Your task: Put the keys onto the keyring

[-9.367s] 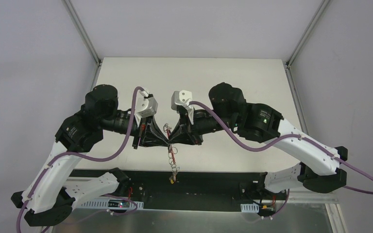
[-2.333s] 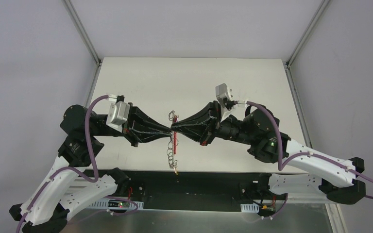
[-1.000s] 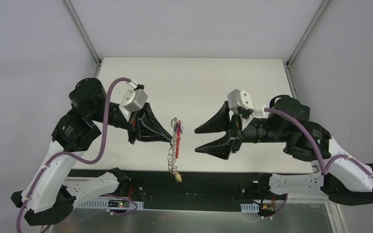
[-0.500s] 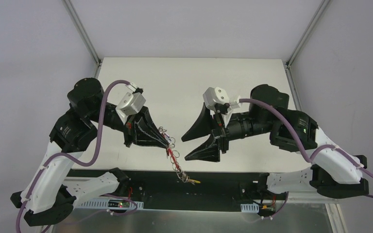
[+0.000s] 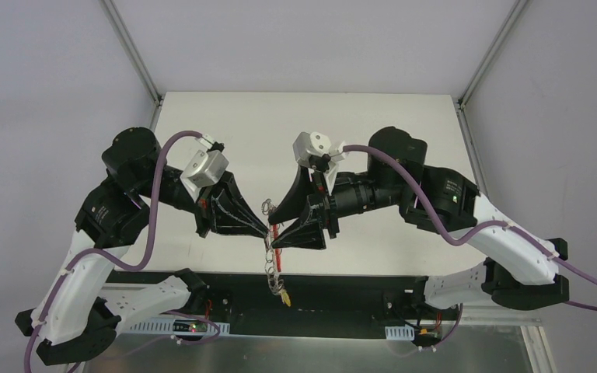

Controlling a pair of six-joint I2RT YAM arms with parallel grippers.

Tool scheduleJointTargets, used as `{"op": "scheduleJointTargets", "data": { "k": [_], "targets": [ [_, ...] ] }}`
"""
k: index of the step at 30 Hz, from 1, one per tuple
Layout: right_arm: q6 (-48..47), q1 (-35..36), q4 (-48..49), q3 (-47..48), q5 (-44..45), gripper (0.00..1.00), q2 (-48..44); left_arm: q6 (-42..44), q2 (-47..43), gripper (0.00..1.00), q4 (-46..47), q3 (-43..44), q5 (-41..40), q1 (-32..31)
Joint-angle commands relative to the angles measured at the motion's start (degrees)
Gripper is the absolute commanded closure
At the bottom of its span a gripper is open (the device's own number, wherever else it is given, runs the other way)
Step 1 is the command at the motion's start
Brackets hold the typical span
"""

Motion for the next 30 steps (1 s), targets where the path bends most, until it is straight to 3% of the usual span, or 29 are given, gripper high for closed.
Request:
{"op": "scheduleJointTargets", "data": {
  "k": [1, 23, 30],
  "targets": [
    [0.5, 0.3, 2.0, 2.7, -1.3, 0.53, -0.1, 0.9, -0.5, 1.00, 1.5, 1.7, -1.6, -0.2],
    [-2.3, 0.3, -4.4, 1.6, 4.0, 0.65, -0.1, 0.7, -0.3, 1.00, 1.5, 3.2, -3.8, -0.3],
    [-2.1, 0.4, -4.1, 2.2, 3.8, 0.81, 0.6, 0.7, 0.1, 1.00, 1.5, 3.3, -3.9, -0.3]
  ]
}}
